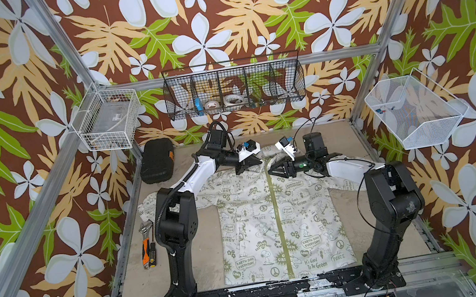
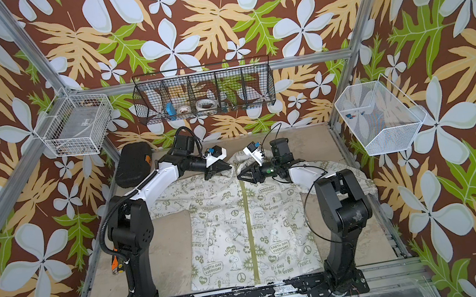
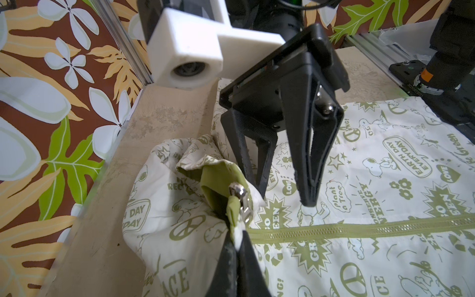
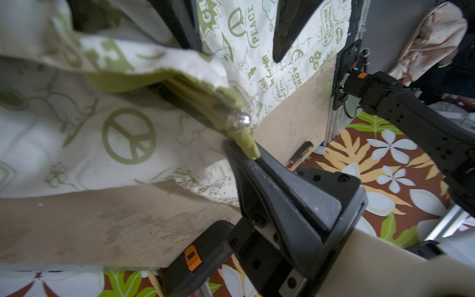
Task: Unzip the jacket
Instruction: Unzip the zipper on the jacket.
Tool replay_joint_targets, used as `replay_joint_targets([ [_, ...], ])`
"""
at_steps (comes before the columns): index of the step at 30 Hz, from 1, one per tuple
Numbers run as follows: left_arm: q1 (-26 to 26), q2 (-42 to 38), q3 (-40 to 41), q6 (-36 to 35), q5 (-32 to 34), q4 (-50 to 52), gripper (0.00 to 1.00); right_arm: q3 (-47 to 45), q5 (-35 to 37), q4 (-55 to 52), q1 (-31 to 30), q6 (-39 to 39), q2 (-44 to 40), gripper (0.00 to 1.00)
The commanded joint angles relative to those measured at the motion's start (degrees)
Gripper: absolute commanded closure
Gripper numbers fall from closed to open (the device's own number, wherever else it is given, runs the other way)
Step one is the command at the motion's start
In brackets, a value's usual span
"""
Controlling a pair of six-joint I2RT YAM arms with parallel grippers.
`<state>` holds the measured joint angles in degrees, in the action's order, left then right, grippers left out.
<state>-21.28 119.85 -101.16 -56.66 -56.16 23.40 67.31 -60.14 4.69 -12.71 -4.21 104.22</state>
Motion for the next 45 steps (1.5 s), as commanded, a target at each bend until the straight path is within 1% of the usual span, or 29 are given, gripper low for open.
replay_joint_targets([
  [1, 0.2, -0.6, 0.1, 0.3, -0.6, -1.1, 1.00, 0.6, 12.1, -4.6, 0.1, 1.4, -2.1, 0.54],
  [2, 0.2, -0.5, 0.1, 0.4, -0.5, -1.1, 1.00, 0.6, 13.5, -4.8, 0.1, 1.2, -3.0, 0.54],
  [4, 0.2, -0.6, 0.2, 0.6, -0.6, -1.0, 1.00, 0.0, 13.9, -4.7, 0.3, 1.1, -4.9, 0.53],
  [5, 0.1, -0.5, 0.2, 0.7, -0.7, -1.0, 1.00, -0.2, 12.2, -4.6, 0.3, 0.9, -5.8, 0.53],
  [9, 0.2, -0.5, 0.0, 0.9, -0.9, -1.0, 1.00, -0.2, -0.6, -5.2, -0.1, 1.7, -6.6, 0.50],
  [12, 0.1, -0.6, 0.0, 0.8, -0.9, -1.0, 1.00, -1.7, -5.4, -3.9, -1.0, 1.6, -6.1, 0.48],
  [14, 0.2, -0.8, 0.1, 0.8, -0.9, -1.1, 1.00, -2.1, -6.9, -3.6, -1.8, 1.9, -5.0, 0.48],
  [19, 0.1, -1.1, 0.4, 0.7, -1.0, -1.1, 1.00, -2.4, -7.3, -0.4, -2.0, 0.6, -1.5, 0.47],
  [24, 0.1, -1.2, 0.8, 0.6, 0.2, -1.0, 1.00, 1.2, -7.5, 0.4, -2.1, 0.0, 3.3, 0.43],
  [27, 0.1, -1.6, 1.2, 0.3, 0.0, -1.0, 1.00, 3.4, -7.4, 1.2, -2.1, -0.6, 5.4, 0.43],
  [33, 0.1, -1.5, 1.2, 0.1, 0.0, -1.0, 1.00, 8.6, -7.7, -1.1, -1.9, 1.0, 8.1, 0.43],
  [38, 0.1, -1.6, 1.3, 0.0, 0.1, -1.0, 1.00, 12.2, -10.4, -5.0, -1.3, 5.4, 10.1, 0.43],
  [42, 0.1, -1.7, 1.5, -0.3, 0.1, -1.0, 1.00, 17.0, -12.6, -14.6, -0.8, 12.5, 12.9, 0.45],
  [45, 0.1, -1.8, 1.6, -0.3, 0.2, -0.9, 1.00, 18.1, -15.1, -15.7, 0.3, 13.8, 14.0, 0.46],
])
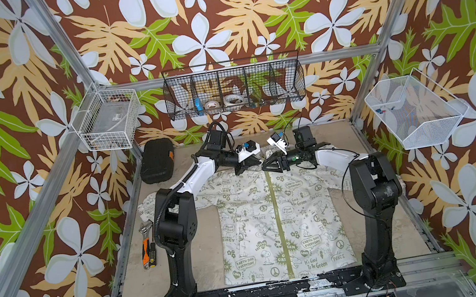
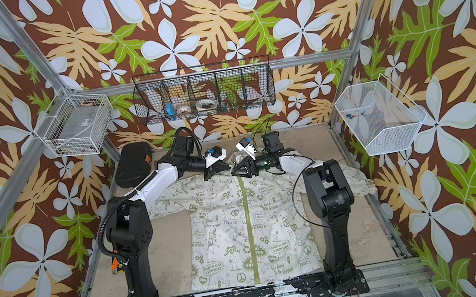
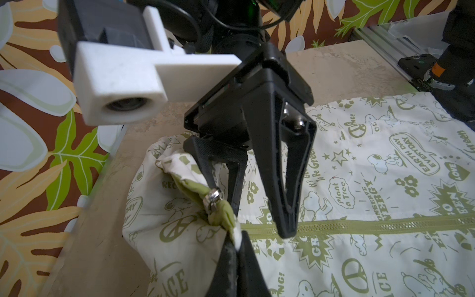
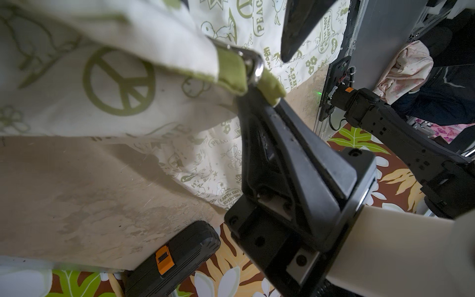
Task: Unzip the jacket
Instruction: Unzip the zipper on the jacket.
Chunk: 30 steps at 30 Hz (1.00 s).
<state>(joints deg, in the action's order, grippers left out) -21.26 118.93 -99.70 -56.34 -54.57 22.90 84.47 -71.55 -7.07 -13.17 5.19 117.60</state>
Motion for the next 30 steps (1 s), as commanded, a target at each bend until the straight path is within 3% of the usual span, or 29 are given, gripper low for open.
replay_joint_targets([
  [1, 0.1, -0.9, 0.0, -0.7, -1.5, -0.4, 1.00, 1.3, -4.2, -4.6, 1.1, 4.8, 1.0, 0.47],
  [15, 0.1, 0.1, -0.9, 0.0, -1.6, -0.5, 1.00, 15.1, -10.4, -28.0, 1.0, 22.5, 8.1, 0.50],
  [30, 0.0, 0.3, -0.9, 0.0, -1.6, -0.4, 1.00, 19.7, -10.0, -29.6, 1.4, 22.8, 9.7, 0.51],
])
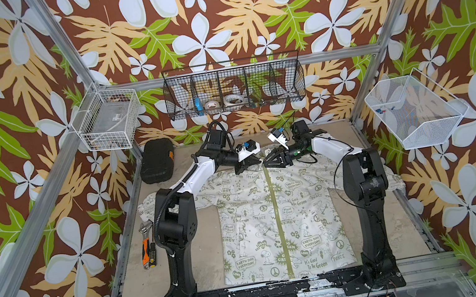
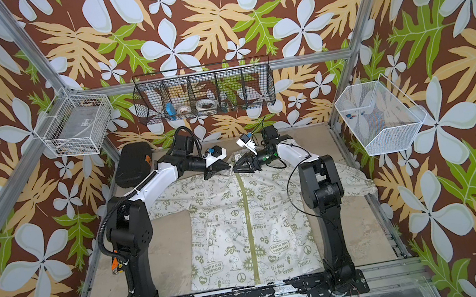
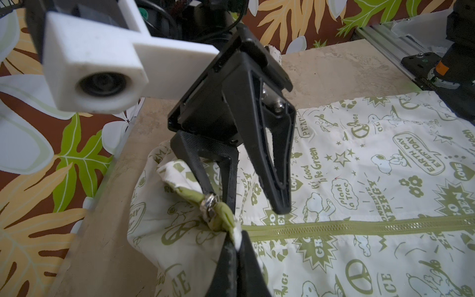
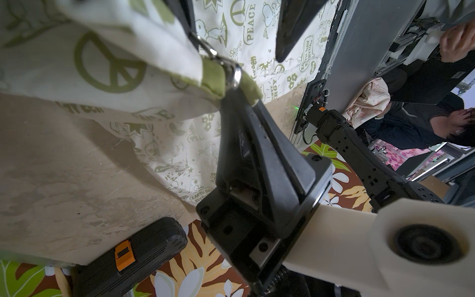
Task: Unzip the jacket
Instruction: Unzip the zipper on the jacket.
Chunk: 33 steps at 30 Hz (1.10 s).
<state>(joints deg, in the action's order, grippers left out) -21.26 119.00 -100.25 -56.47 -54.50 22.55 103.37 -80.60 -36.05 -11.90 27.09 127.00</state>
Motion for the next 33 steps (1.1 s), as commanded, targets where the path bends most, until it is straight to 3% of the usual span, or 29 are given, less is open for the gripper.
replay_joint_targets([
  [1, 0.1, 0.2, -0.4, 0.1, -1.7, 0.0, 1.00, 0.9, -0.9, -0.7, 0.3, 0.9, 0.4, 0.51],
  [19, 0.0, 0.6, -0.9, 0.2, -0.9, -0.4, 1.00, 3.7, -2.5, -3.0, 0.9, 1.3, 1.4, 0.63],
  [27, 0.1, 0.7, -0.4, 1.8, 0.3, -2.3, 1.00, 4.1, -2.6, -4.3, 0.6, 1.7, 2.0, 0.79],
  [31, 0.1, 0.5, -0.5, 3.6, 2.2, -4.4, 1.00, 4.2, -2.0, -4.2, 0.1, 0.5, 2.2, 1.00],
  [33, 0.1, 0.3, -0.5, 4.6, 3.0, -5.8, 1.00, 4.2, -1.1, -3.6, -0.1, -1.2, 2.2, 1.00],
])
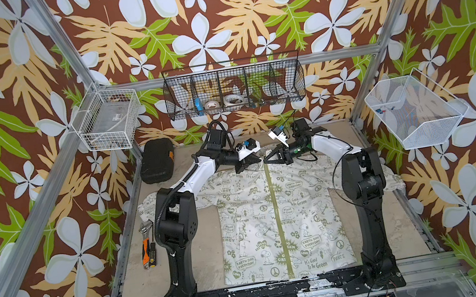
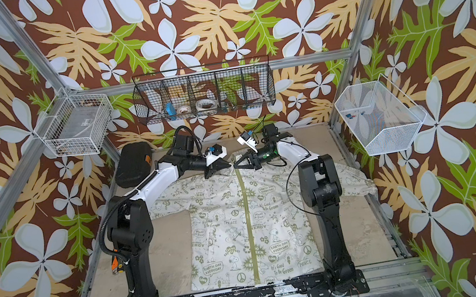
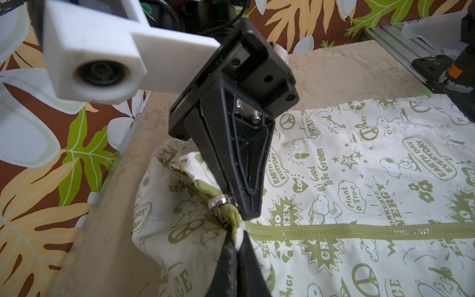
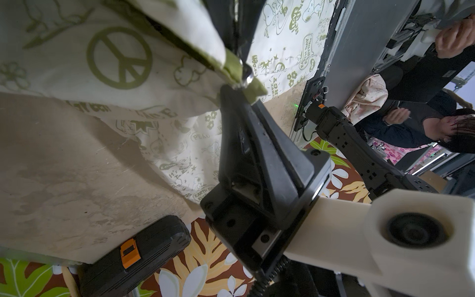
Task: Unzip the jacket
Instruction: Unzip the zipper on the jacket.
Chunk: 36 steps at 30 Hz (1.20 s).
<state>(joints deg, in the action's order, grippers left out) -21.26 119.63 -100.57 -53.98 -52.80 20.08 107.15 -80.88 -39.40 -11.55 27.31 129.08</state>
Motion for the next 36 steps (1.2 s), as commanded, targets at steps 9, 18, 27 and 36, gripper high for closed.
replay_joint_targets([
  [9, 0.0, -1.1, 0.4, 5.4, 1.7, -7.9, 1.00, -8.7, 16.2, 20.5, -3.0, -25.1, -5.3, 1.00],
  [18, 0.1, -3.9, 5.1, 14.0, 8.7, -21.6, 1.00, -12.0, 24.3, 22.0, -3.0, -29.5, -5.9, 1.00],
  [27, 0.1, -1.8, 4.0, 20.4, 18.4, -29.2, 1.00, -23.5, 32.3, 29.5, -3.1, -34.0, -11.8, 1.00],
  [36, 0.1, 7.9, -5.2, 23.1, 26.2, -25.9, 1.00, -32.1, 35.6, 33.2, -3.3, -37.5, -15.3, 1.00],
])
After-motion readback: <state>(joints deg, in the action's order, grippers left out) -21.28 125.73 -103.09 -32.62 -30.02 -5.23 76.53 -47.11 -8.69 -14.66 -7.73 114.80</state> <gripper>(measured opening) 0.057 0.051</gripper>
